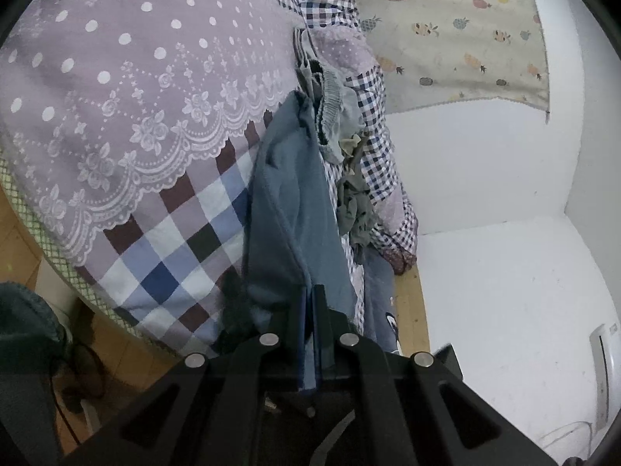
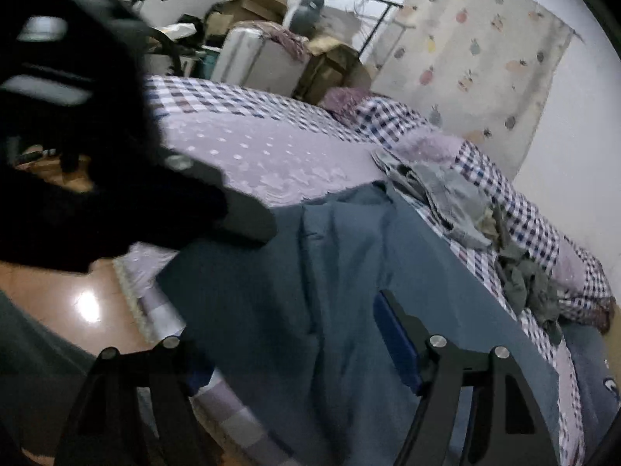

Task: Fold clothes
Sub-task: 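Grasp the blue-grey shirt edge with the right tool and lift it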

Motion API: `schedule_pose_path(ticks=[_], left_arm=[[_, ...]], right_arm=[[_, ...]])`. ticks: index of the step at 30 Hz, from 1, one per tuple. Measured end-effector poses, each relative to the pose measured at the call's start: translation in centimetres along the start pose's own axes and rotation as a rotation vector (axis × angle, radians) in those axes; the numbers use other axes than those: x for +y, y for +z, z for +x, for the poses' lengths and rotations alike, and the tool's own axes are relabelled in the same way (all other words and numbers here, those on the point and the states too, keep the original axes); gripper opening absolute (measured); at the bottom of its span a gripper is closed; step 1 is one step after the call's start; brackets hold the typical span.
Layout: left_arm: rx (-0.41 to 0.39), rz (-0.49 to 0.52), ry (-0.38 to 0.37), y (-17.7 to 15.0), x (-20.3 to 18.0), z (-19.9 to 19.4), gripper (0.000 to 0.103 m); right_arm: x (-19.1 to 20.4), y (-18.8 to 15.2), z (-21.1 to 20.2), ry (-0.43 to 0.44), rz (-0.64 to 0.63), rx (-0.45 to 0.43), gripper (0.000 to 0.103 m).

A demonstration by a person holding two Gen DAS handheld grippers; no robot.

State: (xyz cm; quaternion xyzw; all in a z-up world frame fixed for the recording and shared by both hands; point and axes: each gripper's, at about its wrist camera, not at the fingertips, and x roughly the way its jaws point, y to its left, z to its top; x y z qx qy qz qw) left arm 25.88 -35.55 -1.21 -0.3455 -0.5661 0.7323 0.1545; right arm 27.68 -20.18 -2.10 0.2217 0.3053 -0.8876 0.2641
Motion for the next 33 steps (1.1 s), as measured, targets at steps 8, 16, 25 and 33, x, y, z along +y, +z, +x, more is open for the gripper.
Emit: schedule_pose_path(ticks=[8, 16, 25, 33], left_arm=[[-0.070, 0.048, 0.152, 2.8, -0.8, 0.8, 0.035], [0.070, 0.220, 0.164, 12.2, -4.1, 8.3, 0.064], [0.298, 0.350, 0.223, 19.5, -6.2, 20.4, 0.064], [0.300, 0.374, 0.256, 22.2, -7.8, 25.2, 0.024]], right_arm=[[-3.2, 1.1, 1.7, 0.139, 0.136, 0.054, 0.003], [-5.6, 2.5, -1.4, 0.223, 0.213, -0.037, 0.003], [-7.7, 3.5, -3.3, 0.294, 0.271, -0.075, 0.003], [-9.0, 3.6, -3.7, 0.322, 0.294, -0.085, 0.003]])
